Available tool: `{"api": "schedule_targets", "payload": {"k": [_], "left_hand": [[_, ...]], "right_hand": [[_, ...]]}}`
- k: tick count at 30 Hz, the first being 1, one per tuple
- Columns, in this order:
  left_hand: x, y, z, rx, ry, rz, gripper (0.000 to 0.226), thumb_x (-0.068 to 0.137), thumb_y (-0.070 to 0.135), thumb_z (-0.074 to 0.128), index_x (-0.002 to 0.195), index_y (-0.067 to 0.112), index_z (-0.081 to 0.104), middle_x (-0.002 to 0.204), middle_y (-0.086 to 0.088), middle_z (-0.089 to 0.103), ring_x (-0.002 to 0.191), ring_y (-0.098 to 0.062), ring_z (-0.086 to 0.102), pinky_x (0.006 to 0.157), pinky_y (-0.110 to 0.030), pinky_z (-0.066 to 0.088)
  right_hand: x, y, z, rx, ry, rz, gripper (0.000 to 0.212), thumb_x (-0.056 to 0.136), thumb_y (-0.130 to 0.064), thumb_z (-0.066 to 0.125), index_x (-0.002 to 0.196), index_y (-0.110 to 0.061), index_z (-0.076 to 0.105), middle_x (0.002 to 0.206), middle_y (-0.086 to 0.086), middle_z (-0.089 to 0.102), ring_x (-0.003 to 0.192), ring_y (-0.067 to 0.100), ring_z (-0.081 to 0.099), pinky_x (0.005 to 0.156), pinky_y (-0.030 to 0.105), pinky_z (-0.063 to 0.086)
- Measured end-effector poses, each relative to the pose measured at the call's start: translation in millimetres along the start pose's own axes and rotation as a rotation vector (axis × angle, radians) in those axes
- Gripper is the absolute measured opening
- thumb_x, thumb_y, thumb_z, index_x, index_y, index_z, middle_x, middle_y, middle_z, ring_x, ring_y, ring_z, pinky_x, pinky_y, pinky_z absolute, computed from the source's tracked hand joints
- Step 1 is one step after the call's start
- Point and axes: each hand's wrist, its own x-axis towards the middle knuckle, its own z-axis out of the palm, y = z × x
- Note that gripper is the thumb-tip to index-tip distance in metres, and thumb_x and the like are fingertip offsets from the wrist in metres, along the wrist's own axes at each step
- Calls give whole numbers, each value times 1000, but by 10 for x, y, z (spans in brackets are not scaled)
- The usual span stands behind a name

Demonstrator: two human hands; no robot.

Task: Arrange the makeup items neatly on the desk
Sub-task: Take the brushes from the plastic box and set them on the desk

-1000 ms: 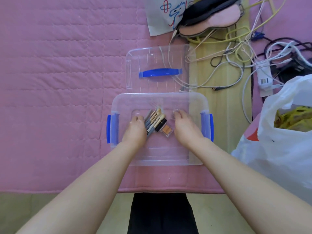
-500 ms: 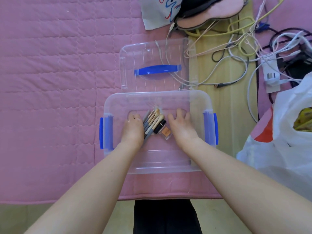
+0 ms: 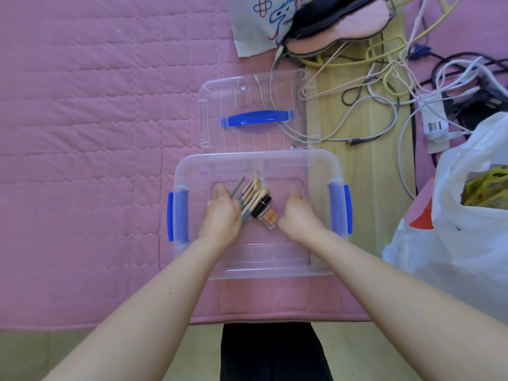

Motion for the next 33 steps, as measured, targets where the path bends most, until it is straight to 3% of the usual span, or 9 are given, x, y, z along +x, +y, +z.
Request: {"api": "schedule_targets", "payload": {"k": [3,6,9,13,19,24,33], "left_hand": [[16,48,51,-95,-13,-75,13,89,17,45,92,4,45,89,-22,59,82,-41,55,66,-42,44],[40,80,103,-107,-82,-95,12,83,22,54,80,10,52,83,-16,63,85,-37,57,68,-39,49],[64,120,144,-56,-112,-55,14,83,28,59,84,15,62,83,-13,66,88,-35,59,72,-41,52],[108,144,218,17,-108,-2,15,82,27,62,93,18,67,87,-11,68,92,-35,60,74,-41,51],[153,158,326,105,-75,-1,16,83,29,64,96,20,62,92,-7,67,96,-33,59,64,-34,43],[145,162,378,227,-23,16,17,85,32,64,93,17,60,93,-9,66,93,-34,61,62,-33,38],[171,146,401,254,-90,-39,22,86,36,64,99,19,64,99,-9,65,98,-31,59,65,-32,36]], "right_hand": [[-7,23,67,133,-28,93,56,86,-33,61,123,3,37,117,23,55,104,41,55,81,40,46],[3,56,141,117,-40,102,49,90,-33,58,120,-1,38,119,24,55,106,41,55,82,40,45],[31,66,187,101,-74,90,50,91,-34,58,122,-1,35,122,23,54,109,39,55,87,42,47],[71,48,225,47,-73,98,62,86,-44,63,124,-3,35,125,19,49,111,38,54,84,42,46],[98,16,315,-98,28,88,55,84,-44,66,119,-12,38,121,12,47,109,33,57,70,36,39],[138,19,342,-144,45,95,53,84,-43,66,119,-13,41,121,11,46,108,33,58,68,36,38],[166,26,278,-192,7,156,57,82,-44,68,122,-12,44,125,9,47,114,31,56,70,33,37]]}}
